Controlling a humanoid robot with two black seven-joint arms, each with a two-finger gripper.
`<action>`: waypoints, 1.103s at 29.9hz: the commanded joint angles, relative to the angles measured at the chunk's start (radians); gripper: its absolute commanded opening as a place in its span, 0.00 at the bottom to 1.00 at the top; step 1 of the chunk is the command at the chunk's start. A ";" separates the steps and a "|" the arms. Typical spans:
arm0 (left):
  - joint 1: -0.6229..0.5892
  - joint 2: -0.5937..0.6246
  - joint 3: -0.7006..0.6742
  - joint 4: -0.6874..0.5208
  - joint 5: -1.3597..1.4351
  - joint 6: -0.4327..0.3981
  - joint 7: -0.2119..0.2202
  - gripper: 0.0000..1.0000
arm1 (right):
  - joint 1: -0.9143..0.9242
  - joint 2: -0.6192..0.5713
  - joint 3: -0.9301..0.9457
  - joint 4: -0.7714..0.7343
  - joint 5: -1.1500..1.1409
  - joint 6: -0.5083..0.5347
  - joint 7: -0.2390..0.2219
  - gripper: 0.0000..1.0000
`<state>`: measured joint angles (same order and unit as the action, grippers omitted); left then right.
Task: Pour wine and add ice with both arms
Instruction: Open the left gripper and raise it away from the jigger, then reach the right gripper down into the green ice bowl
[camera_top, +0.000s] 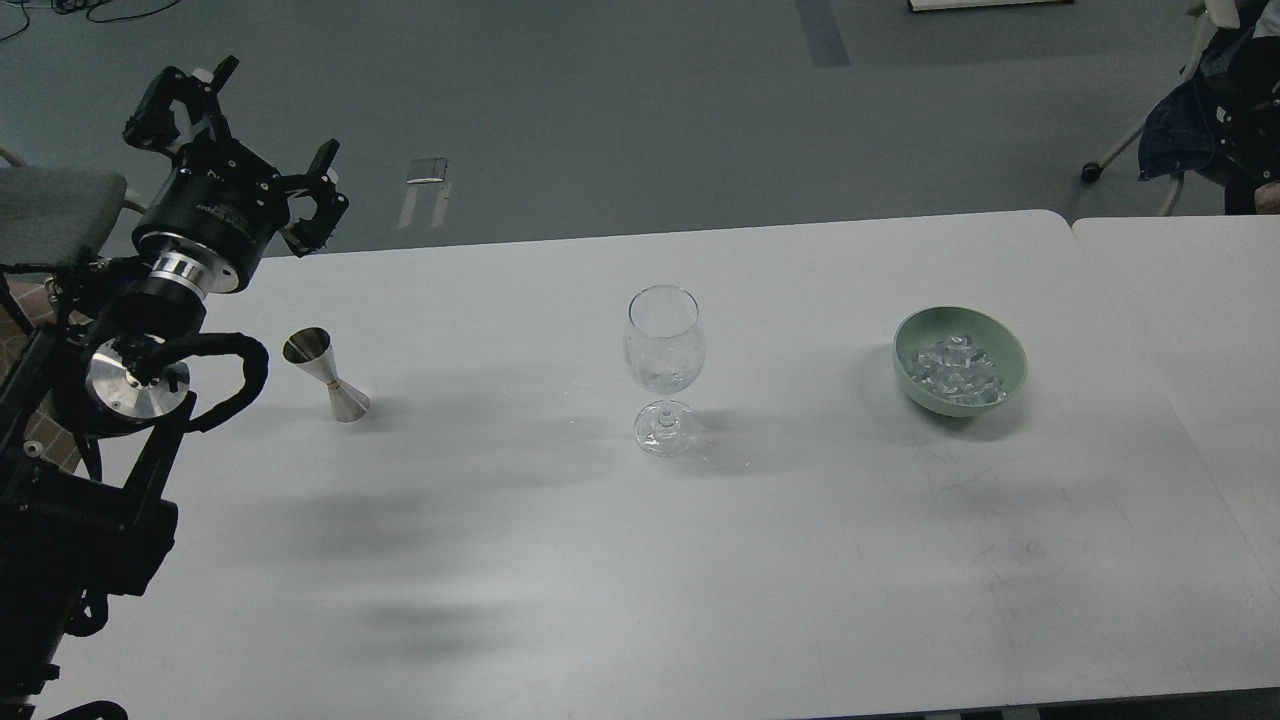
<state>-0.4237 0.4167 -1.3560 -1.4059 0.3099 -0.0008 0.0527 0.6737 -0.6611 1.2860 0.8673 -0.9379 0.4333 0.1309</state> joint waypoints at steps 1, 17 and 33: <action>0.006 -0.003 -0.041 -0.015 -0.003 -0.018 0.022 0.96 | 0.001 -0.006 -0.031 0.076 -0.142 -0.013 -0.004 1.00; 0.011 -0.012 -0.124 0.033 -0.005 -0.021 0.061 0.98 | 0.165 -0.239 -0.533 0.331 -0.542 -0.007 0.006 1.00; 0.026 -0.012 -0.143 0.073 -0.031 -0.033 0.044 0.97 | 0.219 -0.198 -0.800 0.345 -0.785 -0.008 -0.010 0.90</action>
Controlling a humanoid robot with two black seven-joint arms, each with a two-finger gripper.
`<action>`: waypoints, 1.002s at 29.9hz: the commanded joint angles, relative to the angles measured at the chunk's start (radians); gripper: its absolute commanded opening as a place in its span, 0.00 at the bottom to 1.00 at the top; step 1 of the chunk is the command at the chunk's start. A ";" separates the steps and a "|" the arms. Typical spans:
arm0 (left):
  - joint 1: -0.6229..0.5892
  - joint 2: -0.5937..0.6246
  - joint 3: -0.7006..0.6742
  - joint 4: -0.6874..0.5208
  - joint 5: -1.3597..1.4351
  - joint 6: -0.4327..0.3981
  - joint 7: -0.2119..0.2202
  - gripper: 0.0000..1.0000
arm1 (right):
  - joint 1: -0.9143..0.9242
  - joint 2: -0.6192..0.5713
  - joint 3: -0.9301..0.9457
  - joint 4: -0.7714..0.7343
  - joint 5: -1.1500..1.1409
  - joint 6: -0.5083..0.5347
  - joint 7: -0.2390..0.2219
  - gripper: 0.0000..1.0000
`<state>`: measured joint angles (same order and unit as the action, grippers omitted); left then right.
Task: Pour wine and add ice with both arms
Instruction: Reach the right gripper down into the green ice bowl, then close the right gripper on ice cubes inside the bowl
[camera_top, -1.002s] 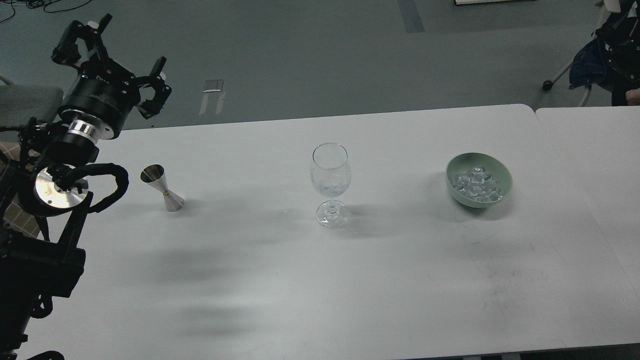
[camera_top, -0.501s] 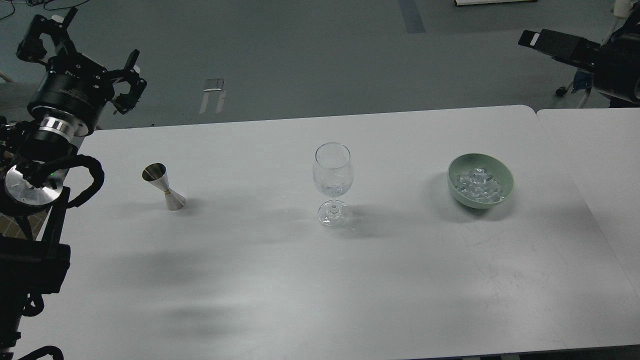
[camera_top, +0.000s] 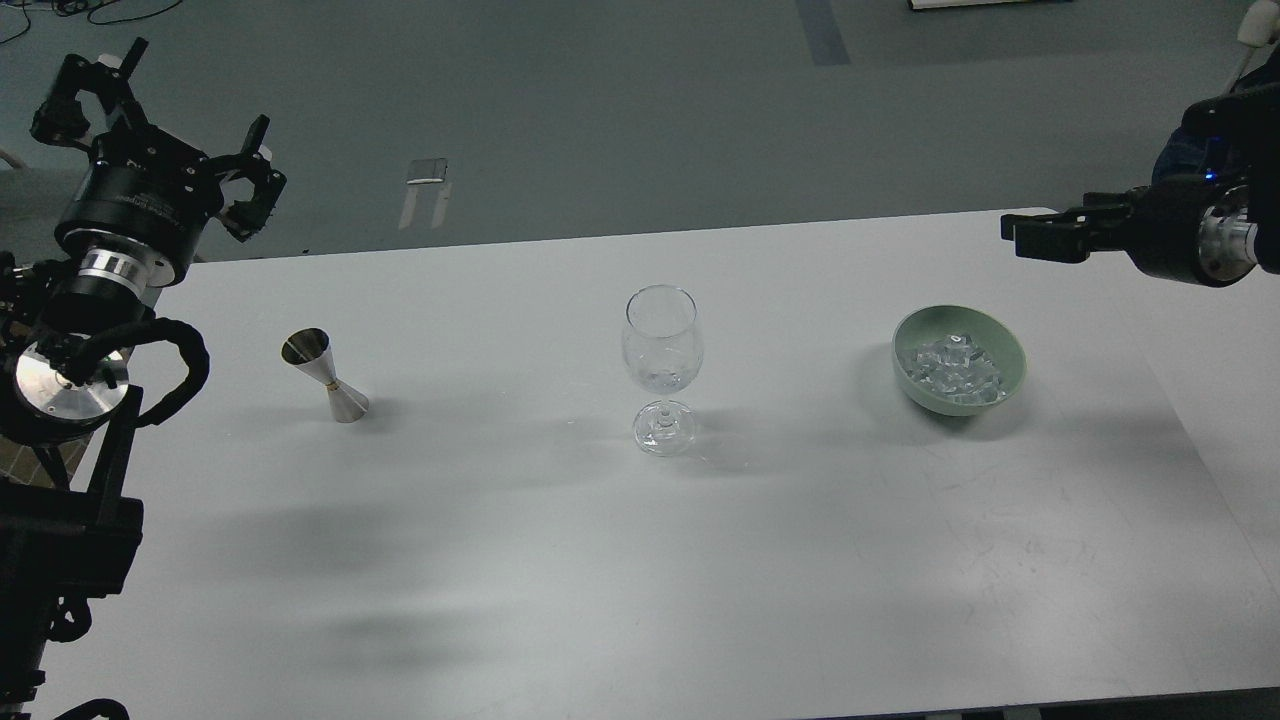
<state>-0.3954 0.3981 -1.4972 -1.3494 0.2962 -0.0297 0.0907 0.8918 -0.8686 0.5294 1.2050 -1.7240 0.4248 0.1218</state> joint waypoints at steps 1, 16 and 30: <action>-0.002 0.008 -0.001 0.021 -0.016 -0.006 -0.003 0.97 | 0.000 0.013 -0.051 0.008 0.000 0.000 0.001 0.89; 0.010 0.011 -0.005 0.041 -0.019 -0.055 -0.006 0.97 | -0.068 0.183 -0.089 -0.085 -0.009 -0.027 -0.014 0.77; 0.018 0.010 -0.008 0.055 -0.020 -0.088 -0.008 0.97 | -0.126 0.212 -0.089 -0.096 -0.036 -0.029 -0.048 0.69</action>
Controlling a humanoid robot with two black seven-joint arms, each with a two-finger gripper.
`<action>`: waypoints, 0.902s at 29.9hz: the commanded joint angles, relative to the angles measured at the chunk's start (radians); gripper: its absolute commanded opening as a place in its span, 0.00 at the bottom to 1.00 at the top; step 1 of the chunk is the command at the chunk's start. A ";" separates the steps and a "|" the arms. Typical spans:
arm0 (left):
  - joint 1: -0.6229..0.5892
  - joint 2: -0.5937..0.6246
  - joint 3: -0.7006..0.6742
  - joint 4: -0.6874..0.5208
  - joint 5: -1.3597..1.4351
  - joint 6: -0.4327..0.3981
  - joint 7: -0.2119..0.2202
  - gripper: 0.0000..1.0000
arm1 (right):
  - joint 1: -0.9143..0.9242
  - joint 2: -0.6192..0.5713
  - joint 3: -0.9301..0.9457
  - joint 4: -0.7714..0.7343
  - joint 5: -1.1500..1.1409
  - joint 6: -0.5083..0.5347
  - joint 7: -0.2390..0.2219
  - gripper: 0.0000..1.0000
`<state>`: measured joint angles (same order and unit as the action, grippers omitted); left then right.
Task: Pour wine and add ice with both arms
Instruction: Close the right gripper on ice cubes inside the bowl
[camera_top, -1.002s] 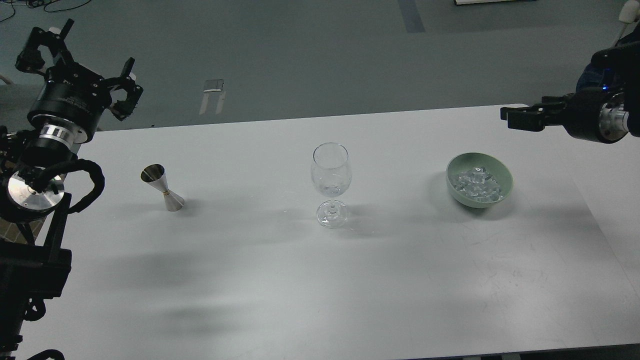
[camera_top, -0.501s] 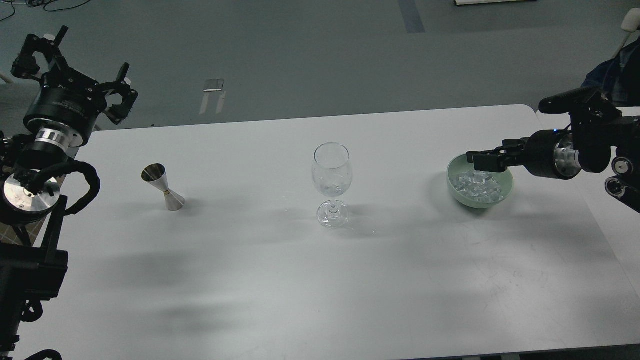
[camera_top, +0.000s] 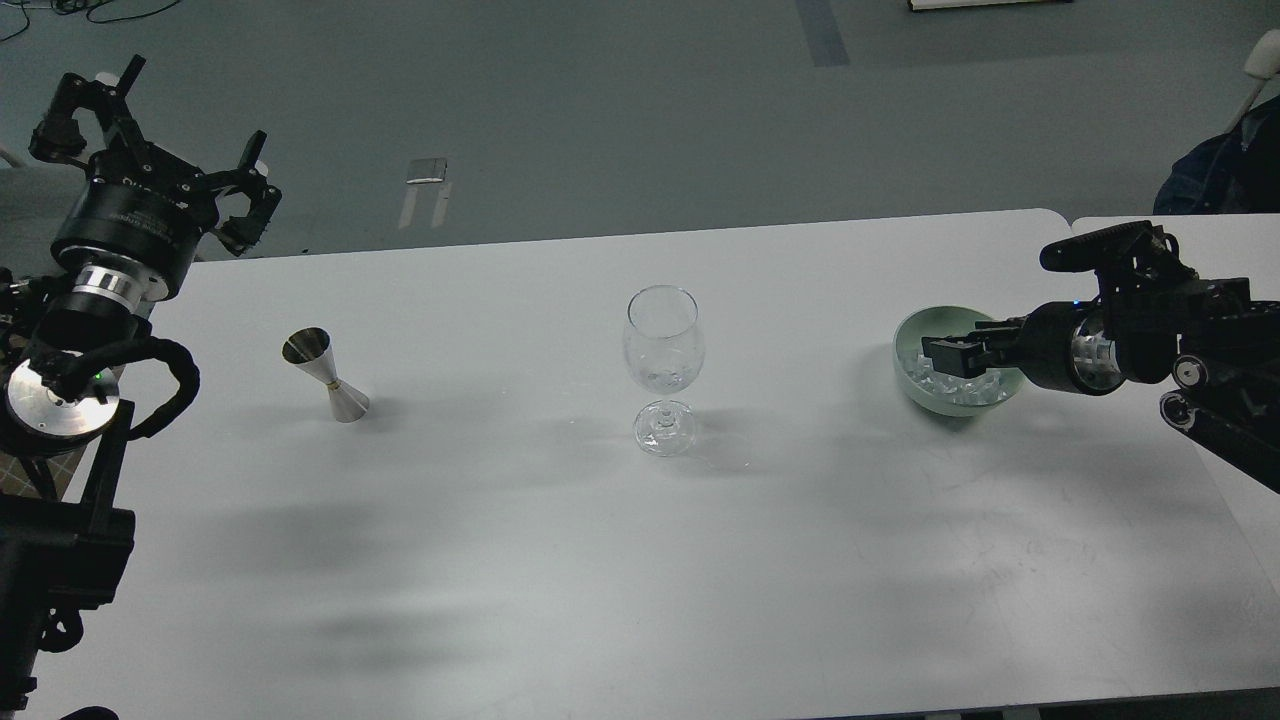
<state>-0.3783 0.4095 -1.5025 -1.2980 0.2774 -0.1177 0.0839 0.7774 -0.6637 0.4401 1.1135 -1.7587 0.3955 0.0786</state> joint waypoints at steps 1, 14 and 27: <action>-0.001 -0.002 -0.002 0.006 -0.001 0.000 -0.001 0.97 | -0.012 0.009 0.000 -0.014 -0.001 0.000 -0.005 0.72; 0.001 -0.003 -0.002 0.008 -0.001 -0.002 -0.001 0.97 | -0.012 0.024 0.002 -0.023 -0.001 -0.004 -0.005 0.79; 0.009 -0.003 -0.002 0.020 -0.001 -0.011 -0.003 0.97 | -0.021 0.032 0.002 -0.037 -0.001 -0.032 -0.029 0.75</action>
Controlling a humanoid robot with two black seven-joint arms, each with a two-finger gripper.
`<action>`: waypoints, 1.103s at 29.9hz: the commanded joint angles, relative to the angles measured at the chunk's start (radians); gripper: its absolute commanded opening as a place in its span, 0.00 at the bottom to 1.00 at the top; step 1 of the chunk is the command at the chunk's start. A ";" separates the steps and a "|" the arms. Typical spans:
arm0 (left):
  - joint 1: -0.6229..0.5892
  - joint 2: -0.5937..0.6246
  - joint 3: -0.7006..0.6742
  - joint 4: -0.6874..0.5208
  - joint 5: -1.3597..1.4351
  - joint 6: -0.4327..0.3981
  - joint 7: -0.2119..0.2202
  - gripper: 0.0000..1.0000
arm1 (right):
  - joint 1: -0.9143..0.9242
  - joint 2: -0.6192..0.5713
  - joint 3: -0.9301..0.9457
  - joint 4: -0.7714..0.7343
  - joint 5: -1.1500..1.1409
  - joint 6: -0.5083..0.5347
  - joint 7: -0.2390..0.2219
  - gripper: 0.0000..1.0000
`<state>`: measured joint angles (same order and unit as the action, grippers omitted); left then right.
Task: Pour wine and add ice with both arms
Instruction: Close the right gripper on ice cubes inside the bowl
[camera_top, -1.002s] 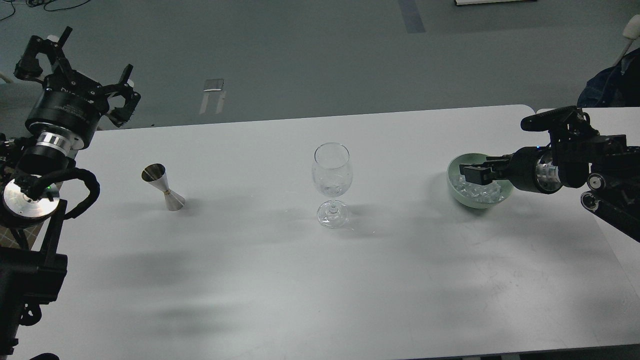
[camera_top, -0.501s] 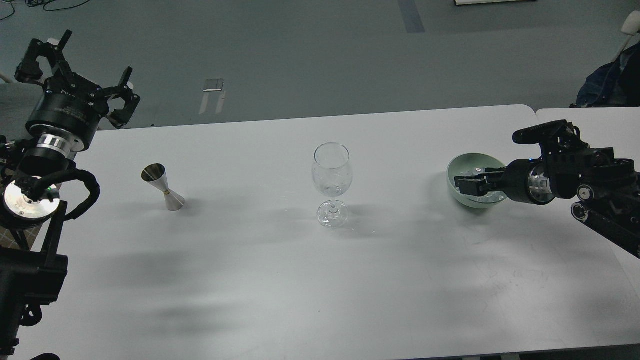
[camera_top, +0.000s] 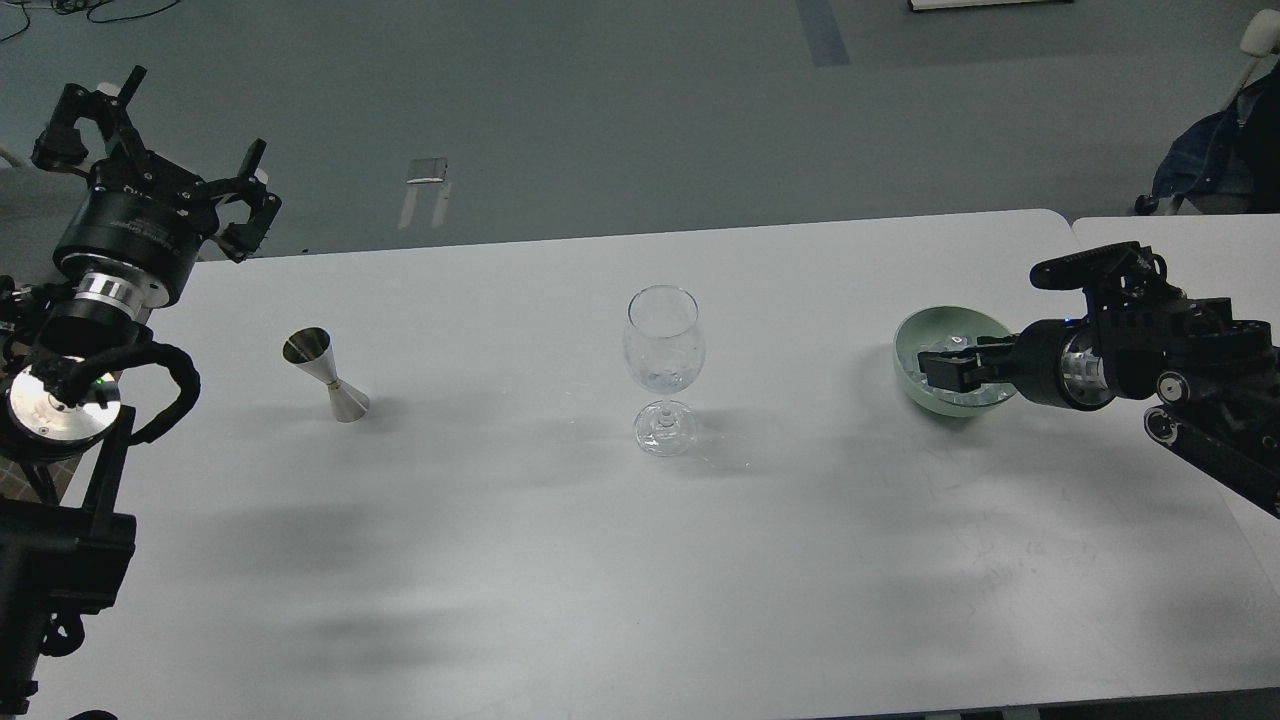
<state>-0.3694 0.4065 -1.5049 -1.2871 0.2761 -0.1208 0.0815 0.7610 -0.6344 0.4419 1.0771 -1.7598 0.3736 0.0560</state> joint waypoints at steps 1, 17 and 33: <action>0.001 0.000 0.000 0.011 0.000 -0.013 0.000 0.97 | -0.005 0.002 0.000 -0.002 0.000 -0.010 -0.012 0.75; 0.001 0.000 0.000 0.049 0.002 -0.048 -0.022 0.97 | -0.009 0.030 0.000 -0.037 0.000 -0.012 -0.047 0.66; 0.001 0.005 -0.002 0.071 0.000 -0.054 -0.023 0.97 | -0.009 0.032 0.006 -0.048 0.011 -0.012 -0.064 0.39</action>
<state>-0.3683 0.4095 -1.5062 -1.2186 0.2769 -0.1708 0.0582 0.7516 -0.6038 0.4457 1.0277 -1.7500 0.3611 -0.0077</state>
